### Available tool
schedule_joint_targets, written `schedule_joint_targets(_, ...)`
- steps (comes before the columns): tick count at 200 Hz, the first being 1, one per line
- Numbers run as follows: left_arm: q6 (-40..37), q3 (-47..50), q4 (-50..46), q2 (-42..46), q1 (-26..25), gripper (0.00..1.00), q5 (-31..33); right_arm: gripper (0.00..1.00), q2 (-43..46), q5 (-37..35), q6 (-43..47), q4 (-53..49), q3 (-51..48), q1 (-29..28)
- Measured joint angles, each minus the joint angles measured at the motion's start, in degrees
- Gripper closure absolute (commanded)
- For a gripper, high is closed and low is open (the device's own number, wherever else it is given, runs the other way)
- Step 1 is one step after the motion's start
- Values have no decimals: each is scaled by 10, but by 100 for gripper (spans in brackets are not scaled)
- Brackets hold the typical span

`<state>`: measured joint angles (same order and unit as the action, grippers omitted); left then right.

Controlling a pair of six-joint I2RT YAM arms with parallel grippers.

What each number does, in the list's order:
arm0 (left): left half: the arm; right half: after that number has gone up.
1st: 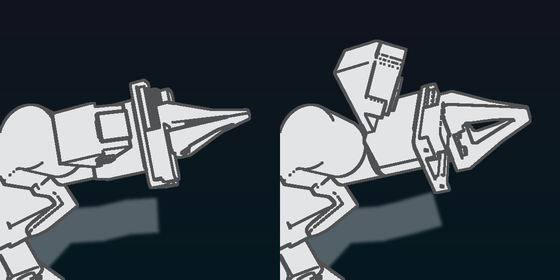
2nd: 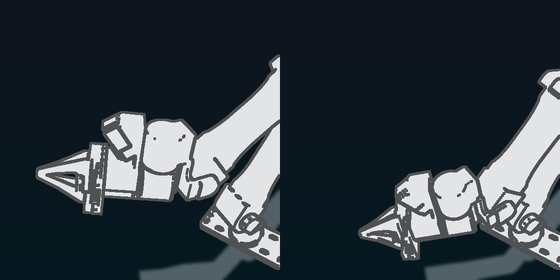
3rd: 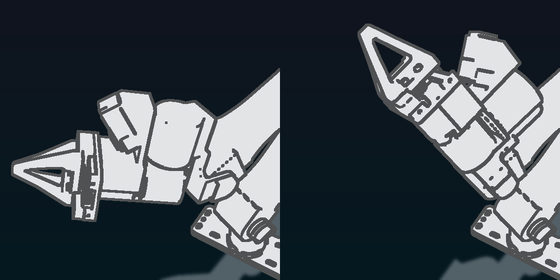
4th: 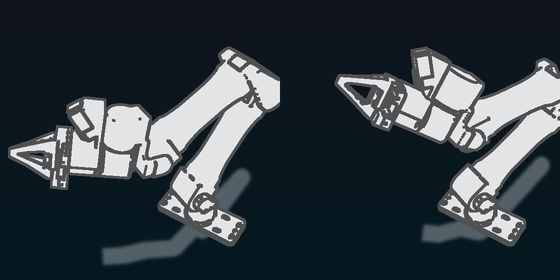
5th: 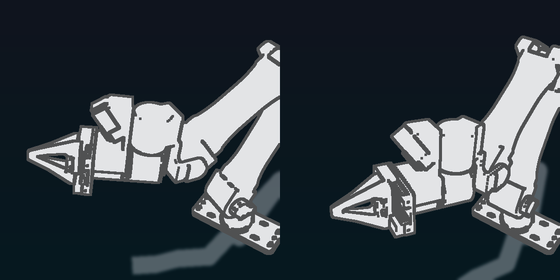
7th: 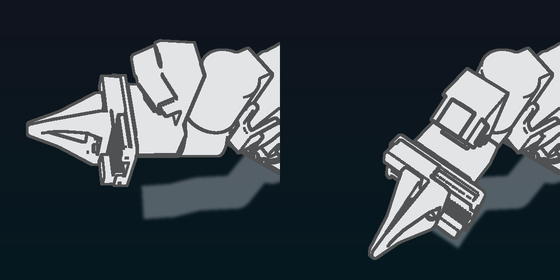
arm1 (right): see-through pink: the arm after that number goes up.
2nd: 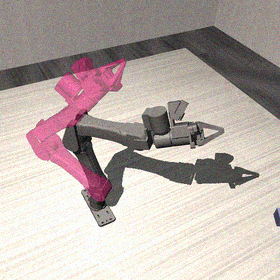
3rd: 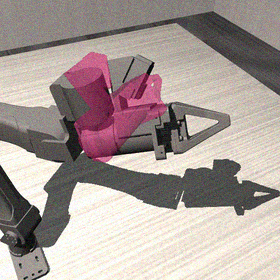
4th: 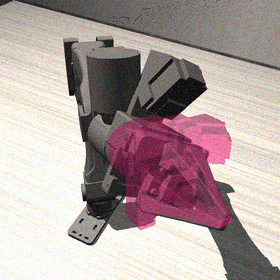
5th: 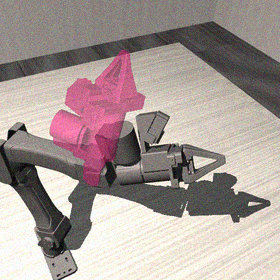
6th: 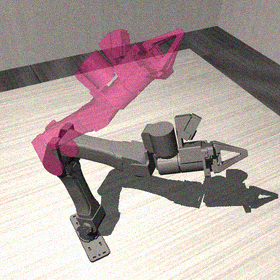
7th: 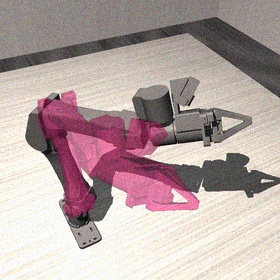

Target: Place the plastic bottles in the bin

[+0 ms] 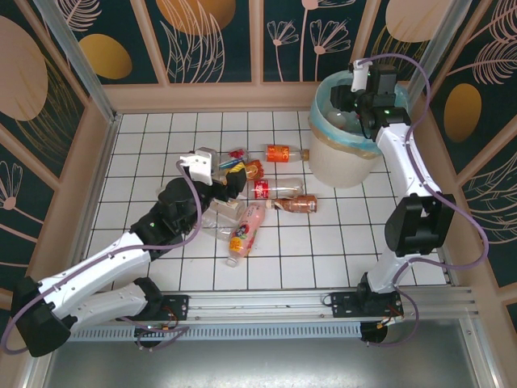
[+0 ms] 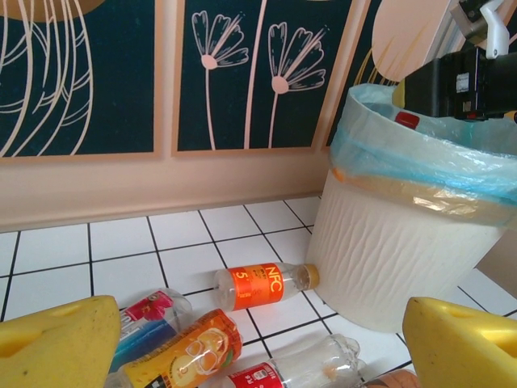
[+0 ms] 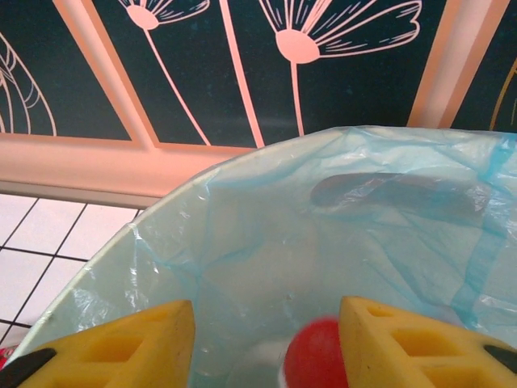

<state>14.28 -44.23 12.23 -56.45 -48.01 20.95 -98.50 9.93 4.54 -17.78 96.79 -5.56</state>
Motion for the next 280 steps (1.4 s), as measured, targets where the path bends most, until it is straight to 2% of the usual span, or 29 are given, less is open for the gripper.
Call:
schedule_joint_targets(34, 0, 0, 0, 7, 0, 10, 4, 67, 4, -5, -17, -1, -10, 2)
schedule_joint_targets(99, 0, 1, 0, 6, 0, 10, 6, 67, 4, 10, -39, -10, -14, 27)
schedule_joint_targets(167, 4, 1, -6, -15, 0, 10, 12, 64, 5, 41, -71, -33, 45, 20)
schedule_joint_targets(196, 21, -11, -39, -32, 0, 10, 26, 62, 37, 36, -83, -37, 43, -11)
schedule_joint_targets(231, 61, -31, -89, -34, 0, 10, 51, 61, 116, 16, -85, -34, 17, -87)
schedule_joint_targets(280, 133, -32, -161, -7, 0, 11, 81, 61, 219, -8, -99, 1, -95, -179)
